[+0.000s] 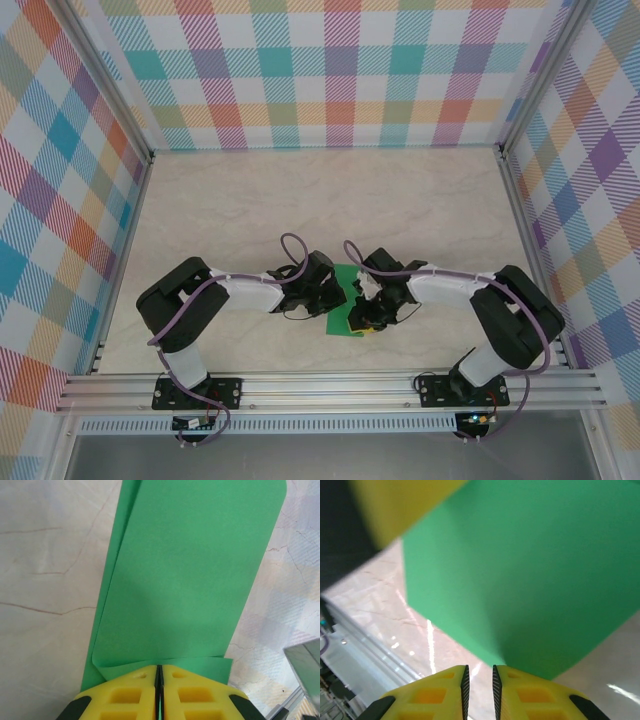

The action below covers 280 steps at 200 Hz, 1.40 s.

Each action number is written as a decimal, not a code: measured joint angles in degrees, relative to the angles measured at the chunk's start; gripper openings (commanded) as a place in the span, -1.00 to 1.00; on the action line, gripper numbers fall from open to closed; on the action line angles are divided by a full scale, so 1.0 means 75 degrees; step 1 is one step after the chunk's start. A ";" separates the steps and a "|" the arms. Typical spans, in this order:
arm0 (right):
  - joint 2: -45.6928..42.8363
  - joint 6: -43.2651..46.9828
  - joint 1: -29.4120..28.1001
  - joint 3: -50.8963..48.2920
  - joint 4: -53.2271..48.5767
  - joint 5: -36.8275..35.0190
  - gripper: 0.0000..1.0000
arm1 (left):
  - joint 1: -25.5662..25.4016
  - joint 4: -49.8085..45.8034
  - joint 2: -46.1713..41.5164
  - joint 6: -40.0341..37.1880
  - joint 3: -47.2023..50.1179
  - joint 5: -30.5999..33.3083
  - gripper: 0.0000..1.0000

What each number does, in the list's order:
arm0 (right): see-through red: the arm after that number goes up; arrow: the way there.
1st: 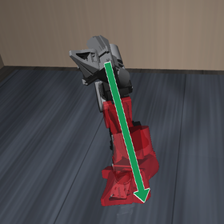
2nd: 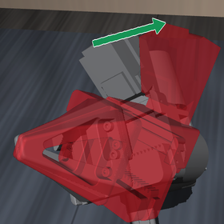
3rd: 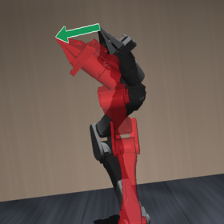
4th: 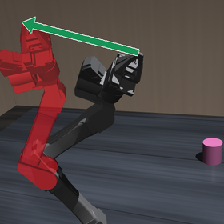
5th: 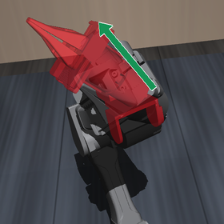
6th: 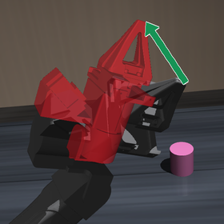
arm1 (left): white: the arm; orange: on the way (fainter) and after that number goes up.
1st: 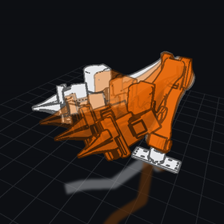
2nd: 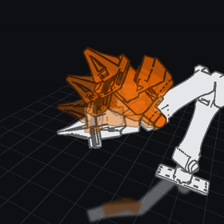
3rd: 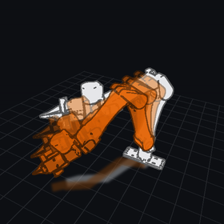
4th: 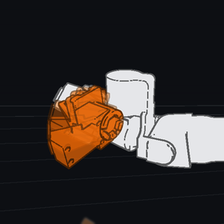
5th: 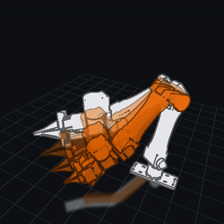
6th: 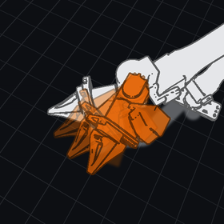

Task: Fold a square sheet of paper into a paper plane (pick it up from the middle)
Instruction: Fold the triangle a second time at the center of the table.

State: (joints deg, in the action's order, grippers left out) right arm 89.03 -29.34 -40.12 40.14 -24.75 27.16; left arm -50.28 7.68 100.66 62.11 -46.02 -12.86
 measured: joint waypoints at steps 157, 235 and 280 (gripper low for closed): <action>-0.0752 -0.0271 0.0411 -0.1346 0.1326 0.0679 -0.50 | -0.0087 0.0000 0.0000 -0.0020 -0.0003 0.0006 -0.80; -0.1241 -0.0385 0.0624 -0.1687 0.1029 0.0761 -0.47 | -0.0087 0.0000 0.0000 -0.0020 -0.0003 0.0006 -0.80; -0.2192 -0.0460 0.0644 -0.1492 0.0350 0.0644 -0.51 | -0.0087 0.0000 0.0000 -0.0023 -0.0003 0.0003 -0.79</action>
State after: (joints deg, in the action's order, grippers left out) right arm 72.60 -32.80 -35.29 28.95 -22.13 31.99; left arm -50.94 7.68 100.66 61.93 -46.04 -12.84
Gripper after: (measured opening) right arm 0.263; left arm 0.102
